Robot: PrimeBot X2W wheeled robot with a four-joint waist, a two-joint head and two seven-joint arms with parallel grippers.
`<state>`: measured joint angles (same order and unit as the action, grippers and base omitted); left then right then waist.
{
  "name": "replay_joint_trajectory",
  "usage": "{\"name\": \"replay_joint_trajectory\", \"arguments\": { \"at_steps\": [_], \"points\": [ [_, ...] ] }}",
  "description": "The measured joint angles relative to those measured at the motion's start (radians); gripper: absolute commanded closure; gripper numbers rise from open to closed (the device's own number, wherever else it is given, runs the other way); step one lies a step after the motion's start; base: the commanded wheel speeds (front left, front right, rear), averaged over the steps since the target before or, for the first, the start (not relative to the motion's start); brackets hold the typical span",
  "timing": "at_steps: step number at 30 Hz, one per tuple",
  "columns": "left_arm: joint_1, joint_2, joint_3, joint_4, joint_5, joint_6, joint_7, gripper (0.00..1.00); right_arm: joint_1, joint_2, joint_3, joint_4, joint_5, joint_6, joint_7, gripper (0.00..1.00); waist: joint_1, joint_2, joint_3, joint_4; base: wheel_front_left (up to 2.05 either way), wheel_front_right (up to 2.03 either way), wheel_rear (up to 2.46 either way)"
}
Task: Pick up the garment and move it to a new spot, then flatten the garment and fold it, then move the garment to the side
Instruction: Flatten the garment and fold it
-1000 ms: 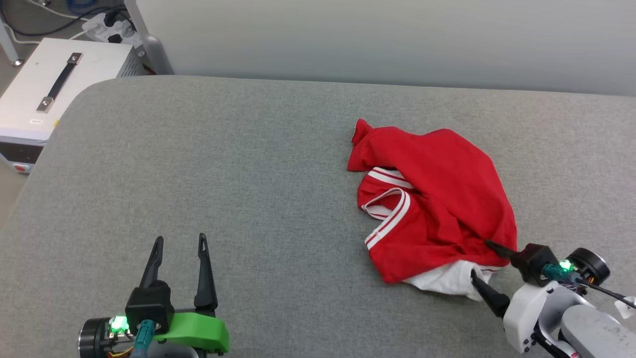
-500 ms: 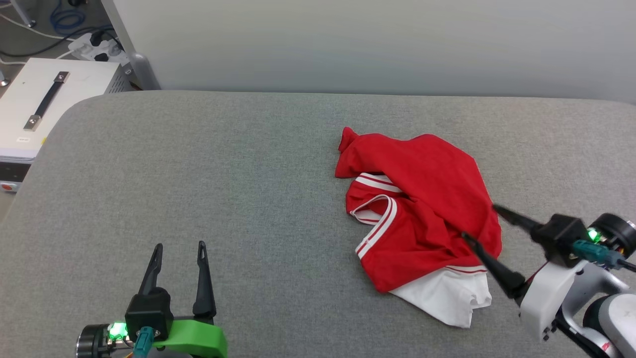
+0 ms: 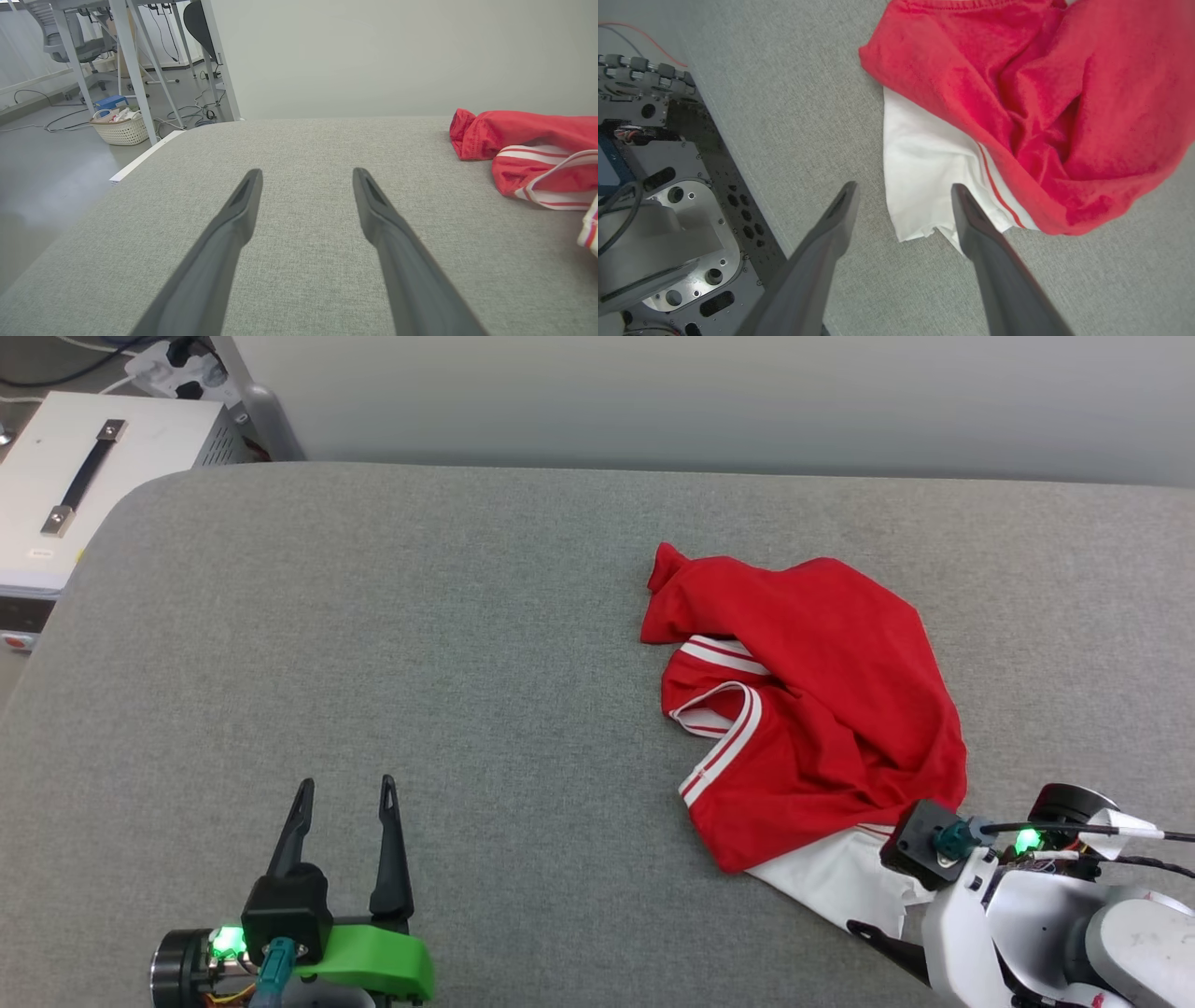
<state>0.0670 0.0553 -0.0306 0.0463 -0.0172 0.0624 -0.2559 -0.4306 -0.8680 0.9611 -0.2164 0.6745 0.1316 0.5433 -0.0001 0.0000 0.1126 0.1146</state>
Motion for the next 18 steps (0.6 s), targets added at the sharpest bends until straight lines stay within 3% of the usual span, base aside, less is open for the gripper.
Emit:
{"name": "replay_joint_trajectory", "arguments": {
  "at_steps": [4,5,8,15,16,17,18],
  "points": [
    [-0.016,0.0,-0.004,-0.001,0.0,0.004,0.0,0.0,-0.073,0.011,0.095,0.071,0.005,0.0,0.008,0.0,0.0,0.0,0.027,0.01,0.0,0.0,0.0],
    [-0.029,0.0,-0.013,-0.002,-0.001,0.006,0.0,0.0,-0.121,0.02,0.175,0.145,0.008,0.0,0.003,0.0,0.0,0.0,0.048,0.018,0.0,0.0,0.0],
    [-0.042,0.0,-0.02,-0.003,-0.002,0.012,0.0,0.0,-0.168,0.036,0.248,0.222,0.009,0.0,-0.021,0.0,0.0,0.0,0.071,0.025,0.0,0.0,0.0],
    [-0.061,-0.001,-0.027,-0.001,-0.003,0.017,0.0,0.0,-0.216,0.074,0.3,0.328,-0.011,0.0,-0.066,0.0,0.0001,0.0,0.107,0.039,0.0,0.0,0.0],
    [-0.061,-0.001,-0.026,0.0,-0.003,0.019,0.0,0.0,-0.217,0.078,0.301,0.337,-0.01,0.0,-0.078,0.54,0.0001,0.0,0.108,0.04,0.0,0.0,0.0],
    [-0.061,-0.001,-0.026,0.001,-0.005,0.021,0.0,0.0,-0.217,0.082,0.301,0.345,-0.008,0.0,-0.092,1.0,0.0001,0.0,0.107,0.039,0.0,0.0,0.0],
    [-0.061,-0.001,-0.025,0.002,-0.006,0.021,0.0,0.0,-0.217,0.084,0.302,0.351,-0.007,0.0,-0.1,1.0,0.0001,0.0,0.105,0.038,0.0,0.0,0.0]
  ]
}}
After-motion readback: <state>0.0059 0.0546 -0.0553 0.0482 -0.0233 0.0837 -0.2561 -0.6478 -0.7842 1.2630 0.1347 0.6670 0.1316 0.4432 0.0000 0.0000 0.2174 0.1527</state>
